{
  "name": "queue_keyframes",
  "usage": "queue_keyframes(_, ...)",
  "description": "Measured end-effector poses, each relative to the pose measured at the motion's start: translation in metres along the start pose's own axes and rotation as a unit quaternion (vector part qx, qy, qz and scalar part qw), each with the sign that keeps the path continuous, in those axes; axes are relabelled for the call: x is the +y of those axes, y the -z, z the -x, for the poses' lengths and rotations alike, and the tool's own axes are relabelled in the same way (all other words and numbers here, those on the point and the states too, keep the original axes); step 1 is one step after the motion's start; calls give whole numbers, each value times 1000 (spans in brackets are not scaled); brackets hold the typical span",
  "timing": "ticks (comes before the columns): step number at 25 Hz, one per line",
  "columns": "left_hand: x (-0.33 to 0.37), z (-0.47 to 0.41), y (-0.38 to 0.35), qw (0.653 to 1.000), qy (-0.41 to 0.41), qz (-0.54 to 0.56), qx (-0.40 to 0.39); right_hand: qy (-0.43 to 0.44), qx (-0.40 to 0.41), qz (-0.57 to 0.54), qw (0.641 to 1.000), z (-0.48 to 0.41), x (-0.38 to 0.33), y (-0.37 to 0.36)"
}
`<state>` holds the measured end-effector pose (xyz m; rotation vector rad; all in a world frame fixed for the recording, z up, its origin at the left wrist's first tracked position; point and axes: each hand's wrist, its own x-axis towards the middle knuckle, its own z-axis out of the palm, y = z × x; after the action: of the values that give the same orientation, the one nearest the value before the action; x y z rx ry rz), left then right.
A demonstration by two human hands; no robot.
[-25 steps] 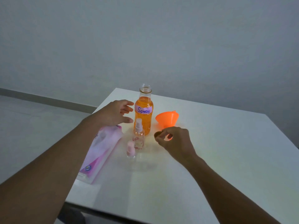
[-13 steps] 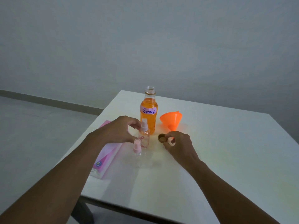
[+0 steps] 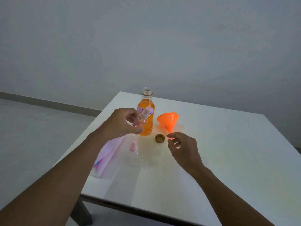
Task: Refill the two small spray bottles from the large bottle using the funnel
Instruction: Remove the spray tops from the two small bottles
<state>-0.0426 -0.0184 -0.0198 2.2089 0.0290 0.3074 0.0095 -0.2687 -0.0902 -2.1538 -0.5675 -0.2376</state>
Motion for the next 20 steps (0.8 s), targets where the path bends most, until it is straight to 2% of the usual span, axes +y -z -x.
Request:
queue_keyframes(4, 32, -6, 5, 999, -29, 27, 5, -6, 68, -109, 992, -11, -41, 36)
queue_keyframes(9, 72, -3, -10, 998, -60, 23, -3, -28, 46, -273, 960, -18, -84, 86)
queue_keyframes(14, 100, 11, -34, 996, -80, 39, -11, -35, 29, -272, 961, -11, -88, 119)
queue_keyframes(20, 121, 26, -70, 990, -38, 126, -44, -44, 12, -308, 950, 6, -65, 146)
